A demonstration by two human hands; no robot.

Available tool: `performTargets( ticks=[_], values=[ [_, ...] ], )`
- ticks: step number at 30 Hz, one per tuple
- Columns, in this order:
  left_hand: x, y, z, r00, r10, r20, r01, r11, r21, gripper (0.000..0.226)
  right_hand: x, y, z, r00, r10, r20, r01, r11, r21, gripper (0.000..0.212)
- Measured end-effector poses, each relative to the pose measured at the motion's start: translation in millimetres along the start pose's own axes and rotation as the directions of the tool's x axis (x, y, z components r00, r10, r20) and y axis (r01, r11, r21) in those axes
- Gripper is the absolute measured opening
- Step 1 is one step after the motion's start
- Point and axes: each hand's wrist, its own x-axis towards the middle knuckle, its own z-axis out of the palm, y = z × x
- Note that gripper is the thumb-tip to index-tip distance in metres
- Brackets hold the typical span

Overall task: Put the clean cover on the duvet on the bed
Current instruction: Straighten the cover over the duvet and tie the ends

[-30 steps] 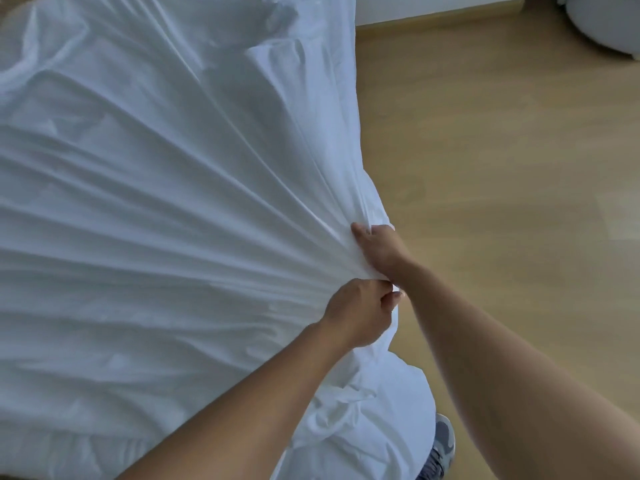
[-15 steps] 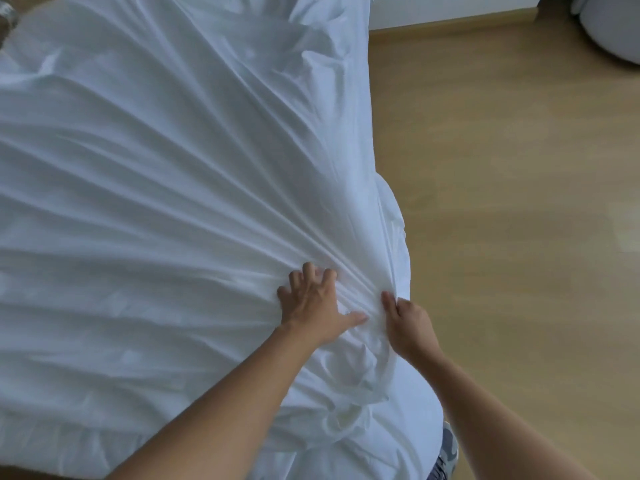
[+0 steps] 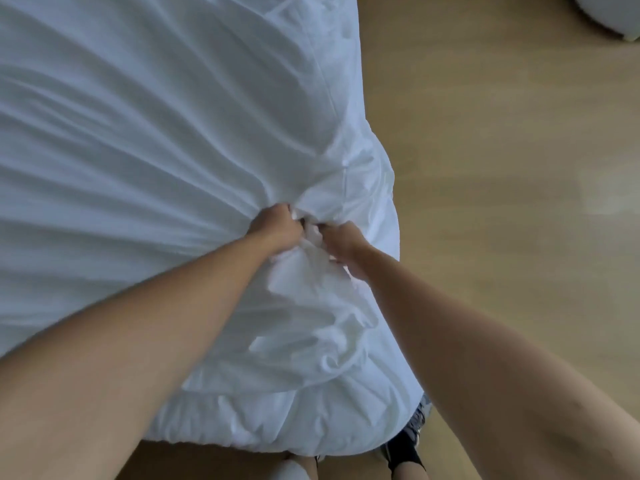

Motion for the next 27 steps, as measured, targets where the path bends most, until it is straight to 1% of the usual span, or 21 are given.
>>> performTargets(
  ticks=[2,3,5,7,8,10,11,12,13,14,15,16,17,18,19,20,21,22,23,24,27],
  values=[
    [26,19,-27,0.985,-0.049,-0.166,0.022,0.988,-0.156,0.036,-2,-29,-6,0.980,-0.185,-0.078,0.196,0.968,0.158,0.039],
    [34,29,-37,0.963,-0.092,-0.255,0.028,0.969,-0.245,0.032,-8,-34,-10,0.962,-0.259,-0.090,0.270,0.954,0.133,0.054],
    [45,38,-45,0.911,-0.202,-0.358,0.030,0.902,-0.432,0.023,-32,-15,-17,0.886,-0.439,-0.147,0.424,0.897,-0.126,0.088],
    [45,36,-34,0.922,-0.236,-0.307,0.045,0.853,-0.520,0.025,-64,41,-24,0.767,-0.632,-0.110,0.501,0.697,-0.513,0.110],
    [37,32,-25,0.955,-0.180,-0.234,0.033,0.852,-0.523,0.032,-79,70,-26,0.763,-0.645,-0.035,0.468,0.590,-0.657,0.114],
    [6,20,-4,0.995,0.010,-0.102,-0.059,0.867,-0.495,0.056,-95,117,-24,0.842,-0.538,0.044,0.345,0.473,-0.811,0.102],
    [-17,10,4,0.987,0.127,-0.097,-0.157,0.889,-0.429,0.070,-97,132,-19,0.848,-0.529,0.028,0.310,0.453,-0.836,0.088],
    [-42,-2,12,0.953,0.254,-0.166,-0.294,0.909,-0.297,0.080,-95,140,-14,0.822,-0.569,-0.004,0.303,0.444,-0.843,0.073],
    [-70,-16,20,0.876,0.378,-0.301,-0.430,0.893,-0.130,0.079,-93,145,-8,0.780,-0.625,-0.040,0.309,0.439,-0.844,0.059],
    [-99,-32,31,0.759,0.490,-0.429,-0.538,0.843,0.010,0.067,-90,148,-2,0.729,-0.682,-0.065,0.320,0.424,-0.847,0.048],
    [-128,-50,44,0.653,0.567,-0.502,-0.612,0.785,0.091,0.047,-87,151,3,0.676,-0.734,-0.070,0.336,0.391,-0.857,0.039],
    [-157,-68,60,0.628,0.614,-0.477,-0.650,0.752,0.111,0.028,-84,154,7,0.635,-0.770,-0.059,0.349,0.354,-0.868,0.034],
    [-184,-82,76,0.707,0.617,-0.346,-0.635,0.769,0.072,0.021,-83,158,9,0.609,-0.792,-0.043,0.355,0.320,-0.878,0.030],
    [-204,-91,91,0.848,0.518,-0.115,-0.521,0.853,0.000,0.027,-82,161,10,0.595,-0.803,-0.027,0.352,0.291,-0.890,0.028],
    [-220,-97,106,0.935,0.324,0.148,-0.321,0.946,-0.038,0.036,-83,162,9,0.589,-0.808,-0.013,0.350,0.269,-0.897,0.028],
    [-228,-98,119,0.940,0.146,0.307,-0.125,0.988,-0.087,0.046,-84,162,7,0.577,-0.817,0.002,0.359,0.251,-0.899,0.028],
    [-226,-95,129,0.932,0.028,0.363,0.035,0.986,-0.166,0.057,-84,160,6,0.567,-0.824,0.023,0.376,0.234,-0.896,0.027],
    [-221,-88,138,0.936,-0.046,0.349,0.143,0.955,-0.259,0.067,-87,161,4,0.555,-0.831,0.045,0.395,0.215,-0.893,0.024],
    [-213,-78,144,0.949,-0.085,0.305,0.192,0.920,-0.342,0.072,-88,160,2,0.540,-0.839,0.067,0.411,0.193,-0.891,0.021],
    [-205,-67,149,0.959,-0.095,0.268,0.201,0.893,-0.402,0.071,-88,158,-1,0.532,-0.842,0.090,0.425,0.173,-0.889,0.019],
    [-185,-45,164,0.970,-0.102,0.223,0.199,0.858,-0.474,0.048,-92,156,-10,0.526,-0.843,0.117,0.458,0.165,-0.873,0.022]
  ],
)
